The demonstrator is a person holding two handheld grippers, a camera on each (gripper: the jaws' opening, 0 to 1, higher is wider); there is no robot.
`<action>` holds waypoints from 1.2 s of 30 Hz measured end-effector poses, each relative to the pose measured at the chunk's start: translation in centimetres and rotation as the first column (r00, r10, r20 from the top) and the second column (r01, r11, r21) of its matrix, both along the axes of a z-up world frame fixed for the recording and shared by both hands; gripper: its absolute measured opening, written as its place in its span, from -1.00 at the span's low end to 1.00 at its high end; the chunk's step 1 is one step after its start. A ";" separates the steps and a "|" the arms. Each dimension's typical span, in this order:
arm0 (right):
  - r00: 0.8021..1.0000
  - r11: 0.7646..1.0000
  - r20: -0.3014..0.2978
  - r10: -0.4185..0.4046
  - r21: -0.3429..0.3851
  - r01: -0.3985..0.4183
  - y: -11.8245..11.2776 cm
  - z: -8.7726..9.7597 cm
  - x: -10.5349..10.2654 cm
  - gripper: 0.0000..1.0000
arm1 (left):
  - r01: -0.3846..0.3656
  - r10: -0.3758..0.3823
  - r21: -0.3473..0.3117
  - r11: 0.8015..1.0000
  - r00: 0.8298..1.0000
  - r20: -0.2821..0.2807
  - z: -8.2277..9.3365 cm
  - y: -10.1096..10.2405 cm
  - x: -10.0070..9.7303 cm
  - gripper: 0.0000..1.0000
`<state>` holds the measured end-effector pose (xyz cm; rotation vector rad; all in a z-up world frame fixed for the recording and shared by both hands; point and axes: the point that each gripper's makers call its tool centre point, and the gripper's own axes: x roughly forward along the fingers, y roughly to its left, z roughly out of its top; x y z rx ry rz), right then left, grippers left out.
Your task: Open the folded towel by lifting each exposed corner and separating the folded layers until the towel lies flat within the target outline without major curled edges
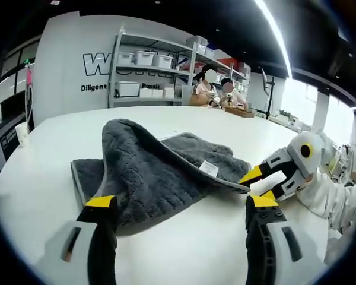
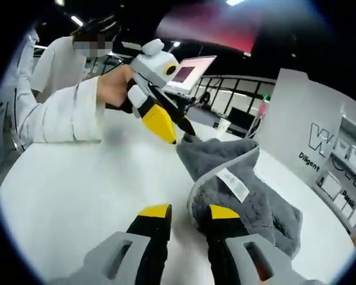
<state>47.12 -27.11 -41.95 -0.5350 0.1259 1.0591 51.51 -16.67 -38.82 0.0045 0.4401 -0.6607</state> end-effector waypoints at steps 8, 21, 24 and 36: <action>0.995 0.992 0.008 -0.095 0.084 0.094 -1.2 1.8 1.4 0.26 | 0.002 -0.002 0.002 1.000 1.000 0.001 0.1 -0.1 0.0 0.76; 0.968 0.953 -0.066 -0.241 0.173 0.249 -4.6 3.1 3.5 0.88 | 0.004 -0.004 -0.012 1.000 1.000 0.014 0.5 -0.3 0.1 0.78; 0.965 0.945 -0.083 -0.249 0.199 0.261 -4.9 3.4 3.4 0.98 | 0.011 -0.010 -0.020 1.000 1.000 0.017 0.6 -0.4 0.1 0.77; 0.953 0.938 -0.121 -0.279 0.179 0.297 -6.7 2.9 3.6 0.99 | -0.012 0.016 -0.099 0.995 0.999 0.034 1.5 -0.3 0.6 0.72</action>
